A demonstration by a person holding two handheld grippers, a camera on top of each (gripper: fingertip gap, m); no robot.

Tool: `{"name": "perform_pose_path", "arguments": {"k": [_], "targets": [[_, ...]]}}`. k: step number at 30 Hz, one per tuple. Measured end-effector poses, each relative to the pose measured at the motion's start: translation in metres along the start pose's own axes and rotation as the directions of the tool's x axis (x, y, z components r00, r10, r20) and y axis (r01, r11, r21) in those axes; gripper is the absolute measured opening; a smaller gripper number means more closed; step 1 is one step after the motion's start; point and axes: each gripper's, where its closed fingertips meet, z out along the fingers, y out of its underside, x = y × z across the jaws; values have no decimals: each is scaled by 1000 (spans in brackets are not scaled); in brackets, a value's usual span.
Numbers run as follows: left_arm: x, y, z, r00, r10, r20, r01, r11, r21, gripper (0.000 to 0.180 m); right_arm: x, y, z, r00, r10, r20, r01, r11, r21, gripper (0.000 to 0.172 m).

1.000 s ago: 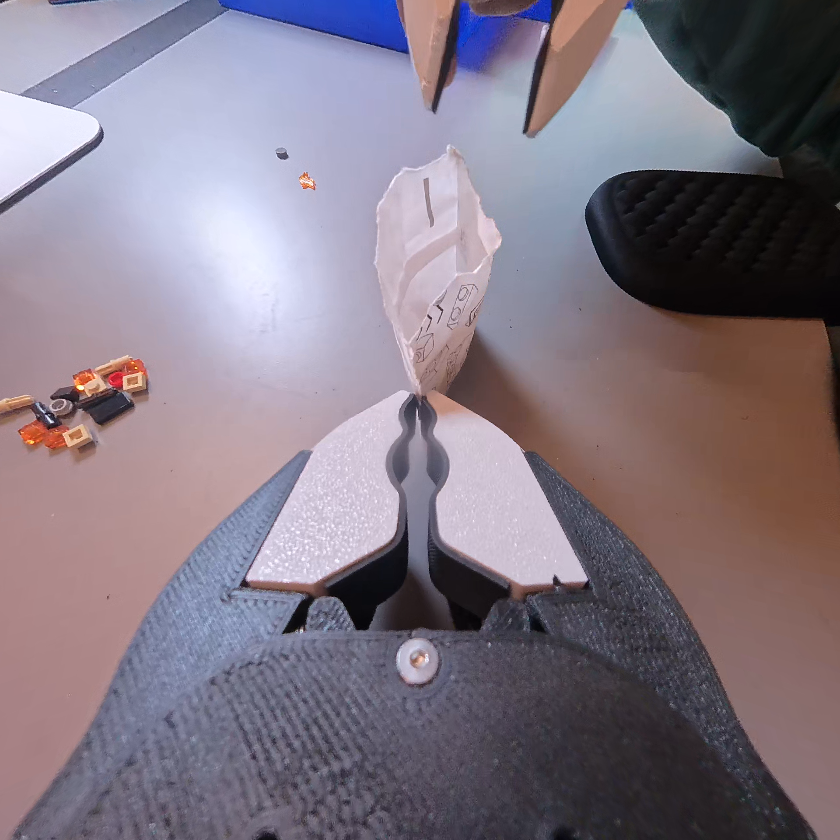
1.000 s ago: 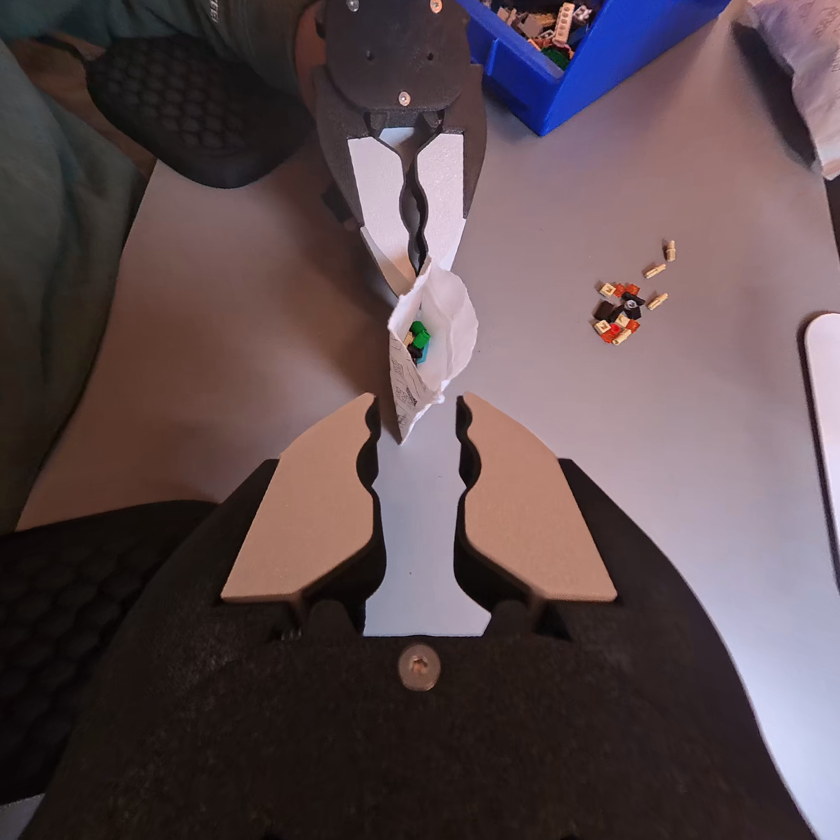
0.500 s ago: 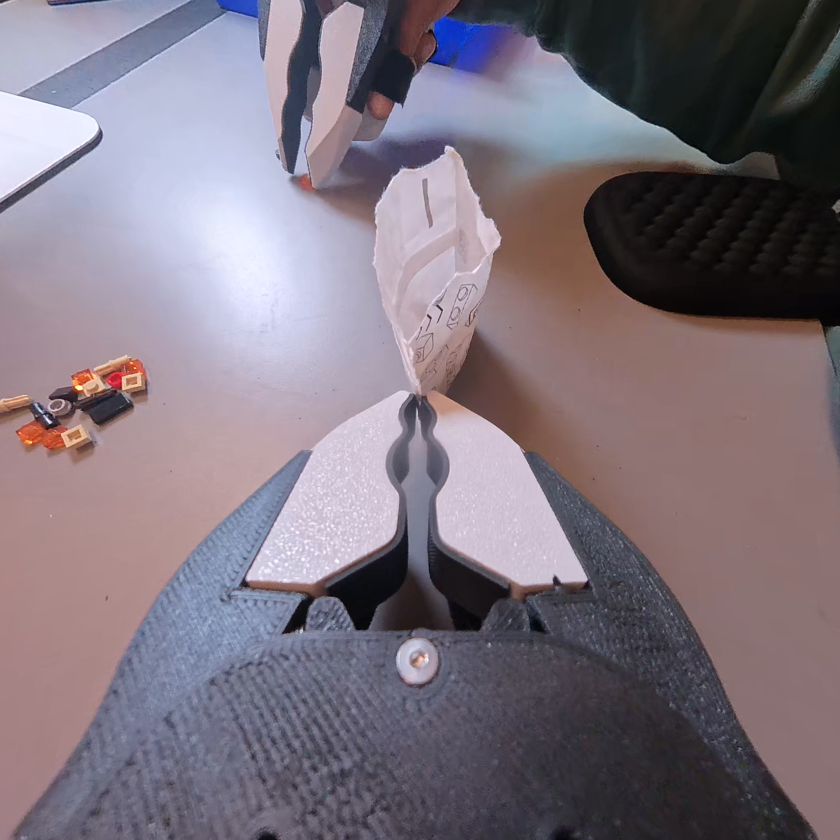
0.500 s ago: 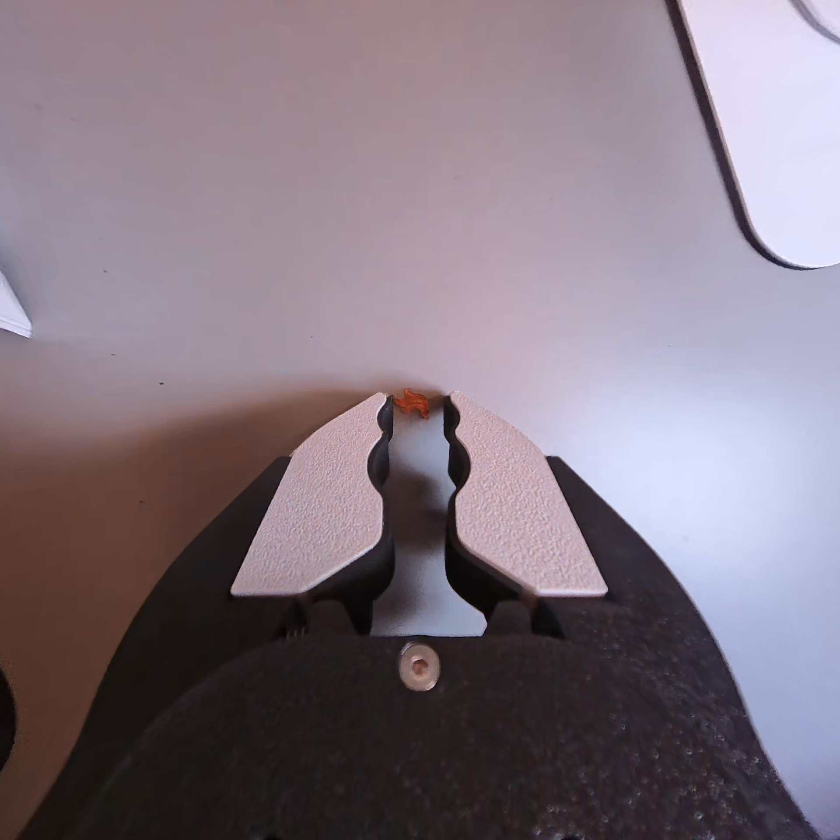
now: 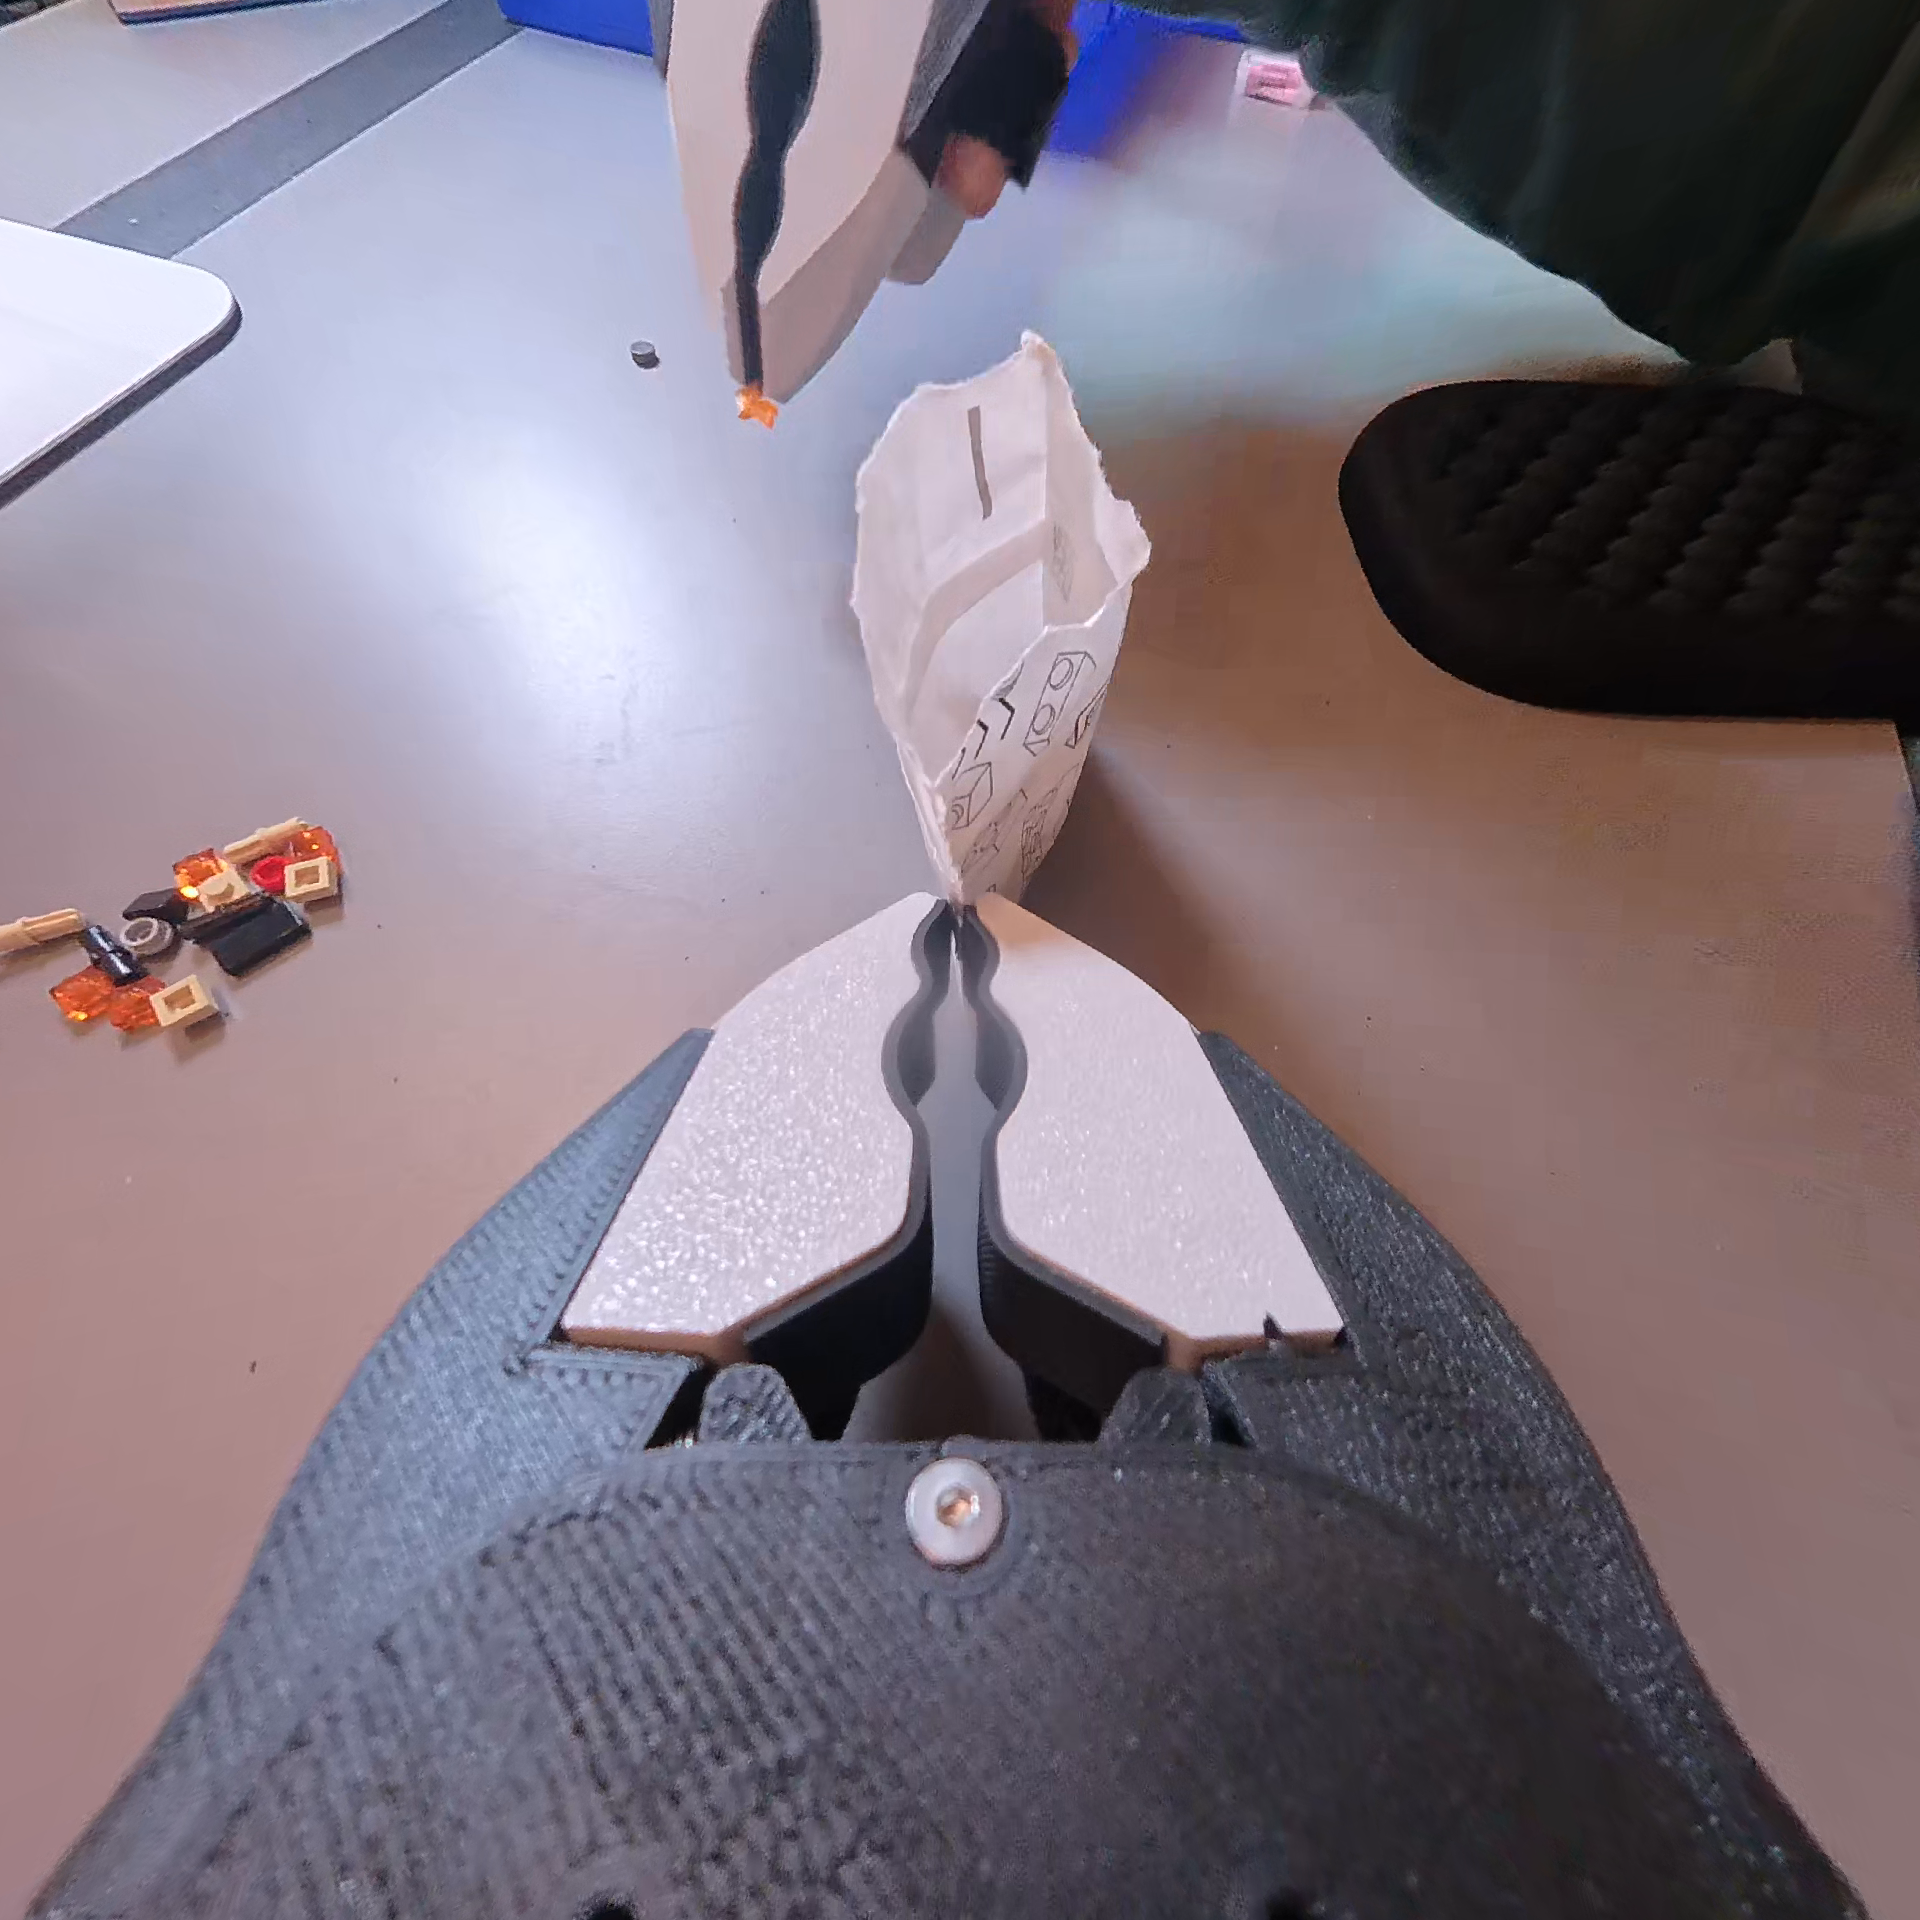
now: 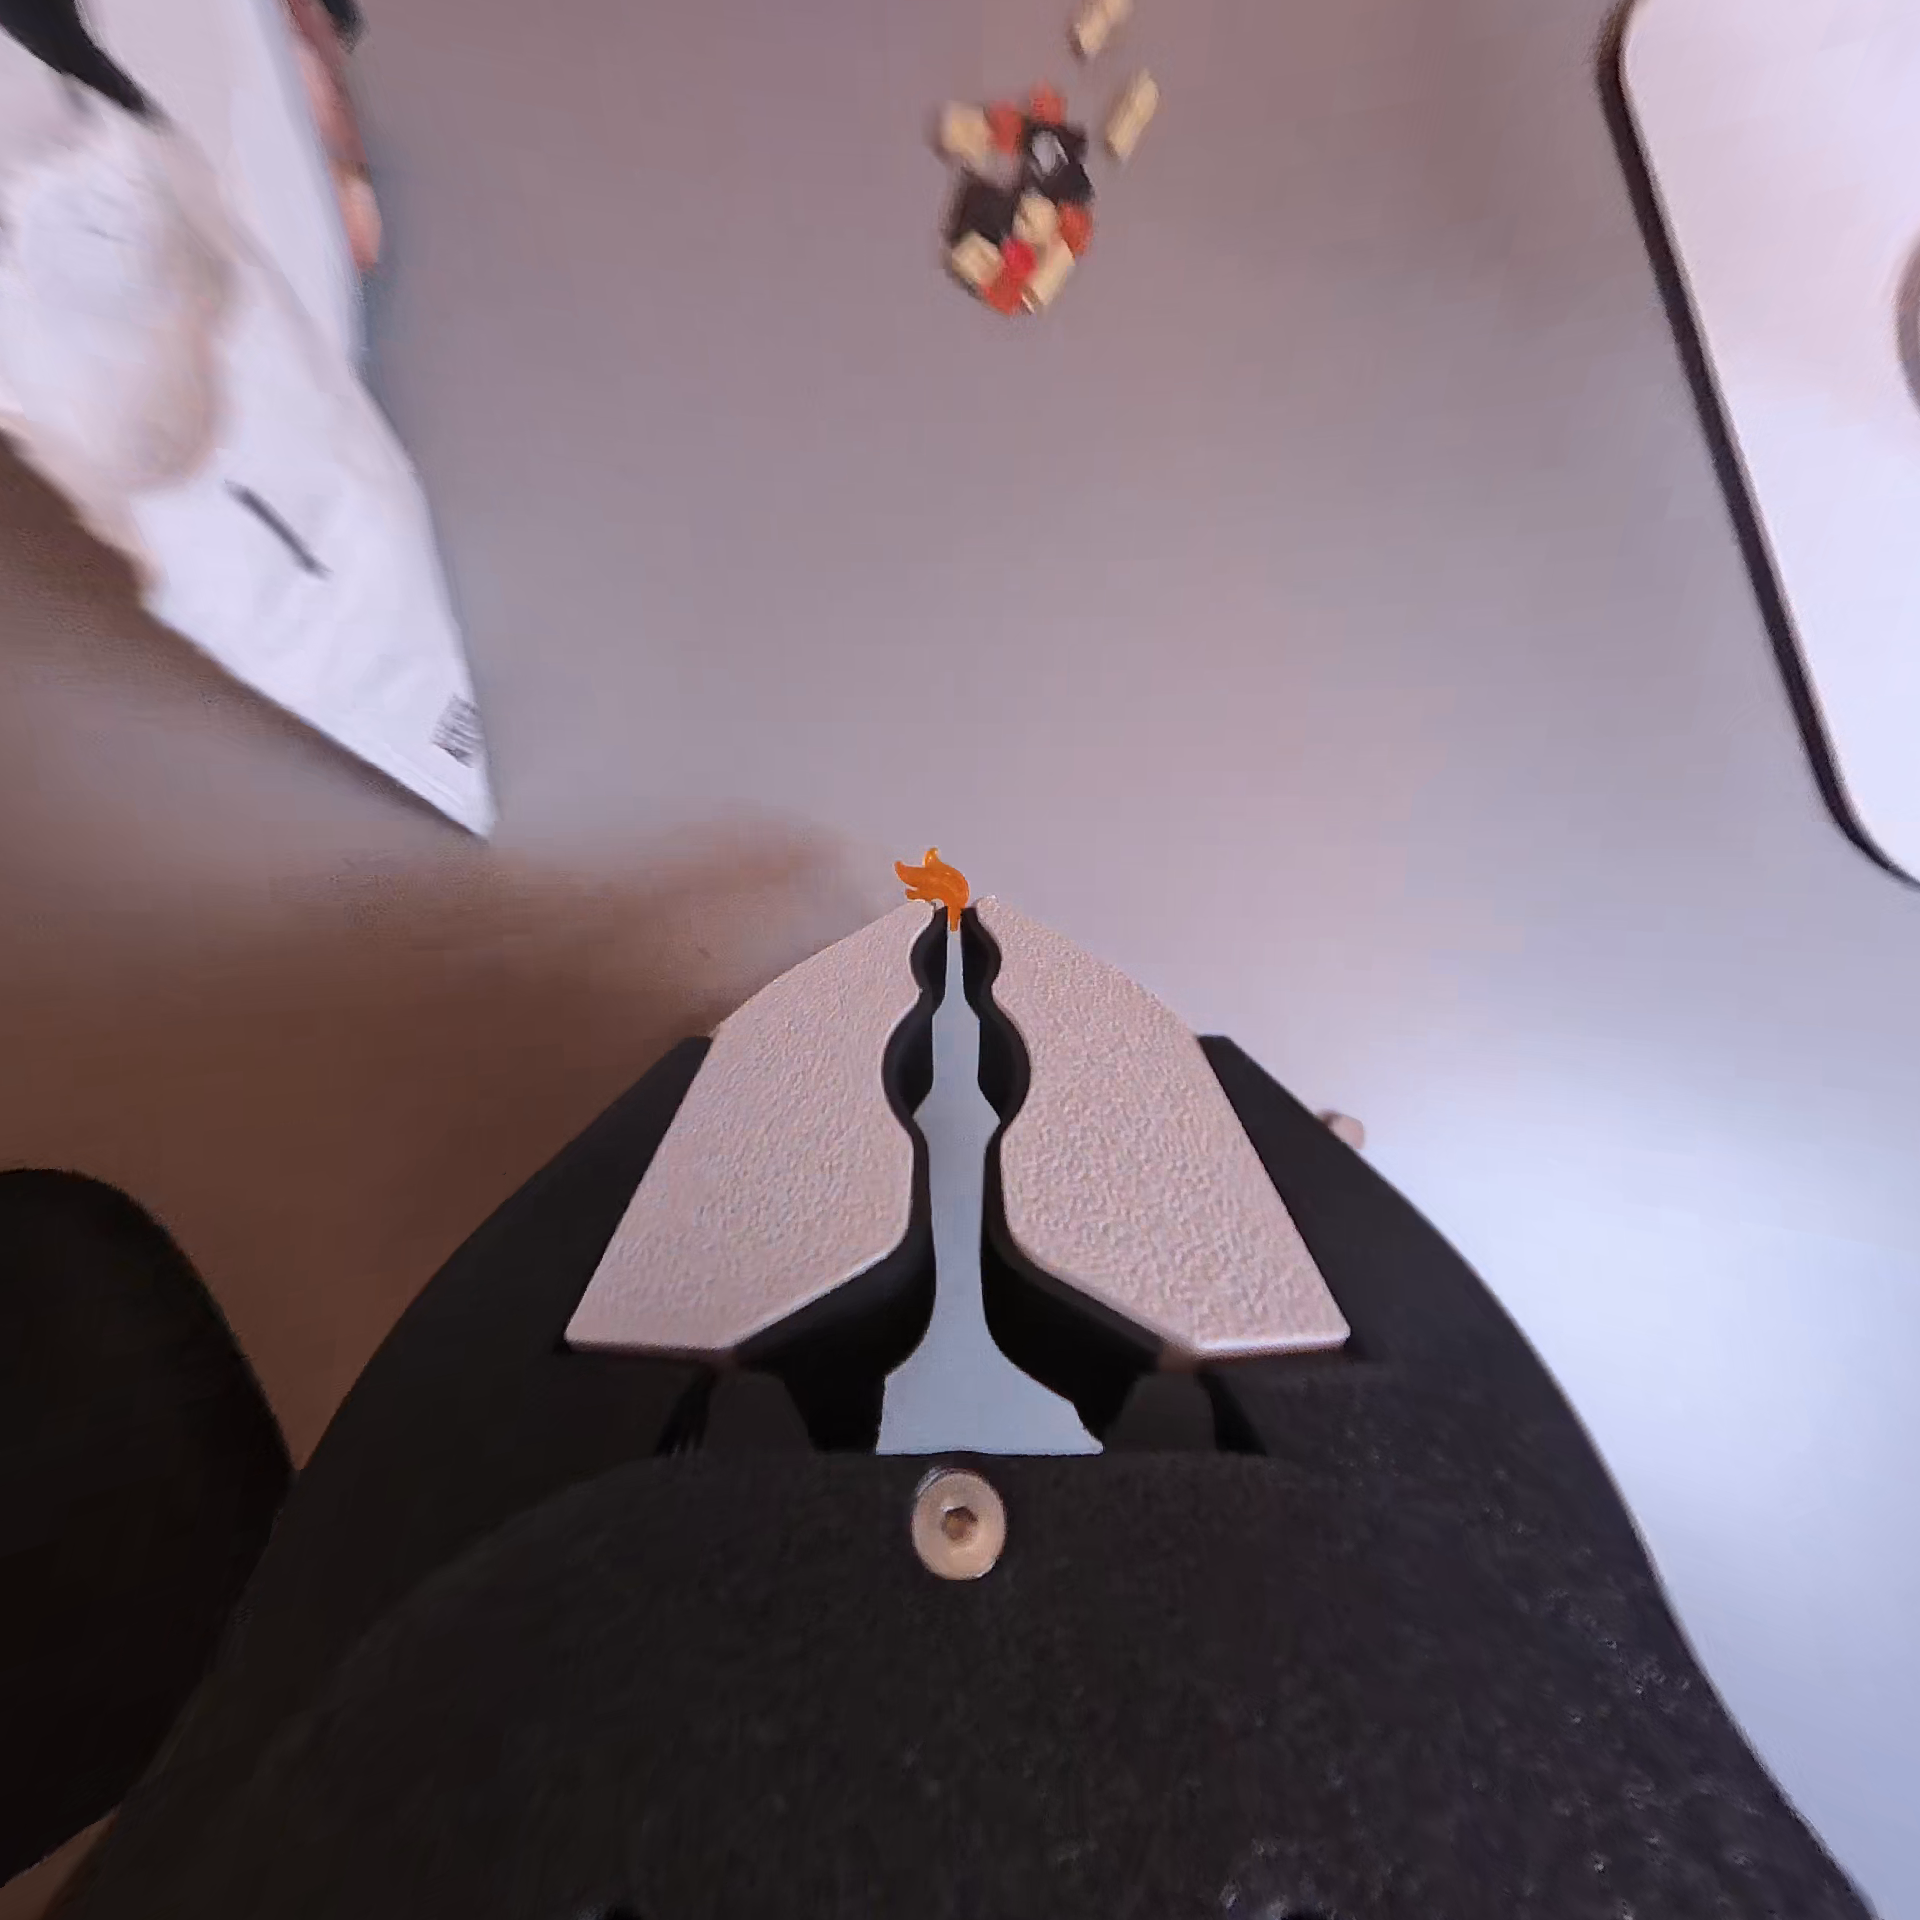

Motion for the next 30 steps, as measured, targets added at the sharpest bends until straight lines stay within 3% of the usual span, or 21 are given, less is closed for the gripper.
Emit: {"name": "perform_pose_path", "arguments": {"k": [6, 10, 14, 17, 19, 24, 27, 30], "targets": [[0, 0, 0, 1000, -5, -1, 5, 1000, 1, 2, -74, -70, -19, 977, -178, 118, 155, 971, 184, 3], [1, 0, 0, 1000, 12, 5, -12, 1000, -5, 2, -96, -71, -8, 955, -260, 143, 244, 963, 116, 13], [1, 0, 0, 1000, 13, 4, -13, 1000, -6, 2, -97, -64, -7, 955, -256, 148, 242, 965, 104, 18], [1, 0, 0, 1000, 8, 1, -8, 1000, -4, 2, -72, -59, -20, 975, -205, 80, 194, 973, 123, 19], [1, 0, 0, 1000, 8, 2, -8, 1000, -4, 2, -31, -43, -28, 992, -122, -16, 123, 987, 106, 19], [1, 0, 0, 1000, 7, 2, -7, 1000, -2, 2, 74, 41, -23, 970, 172, -169, -174, 985, 0, 19], [1, 0, 0, 1000, 8, 1, -8, 1000, 2, 2, 87, 60, -9, 964, 216, -155, -220, 975, -14, 20], [1, -1, 1, 1000, 29, 4, -29, 1000, 4, 2, 85, 54, -4, 971, 198, -137, -201, 980, -6, 18]]}}
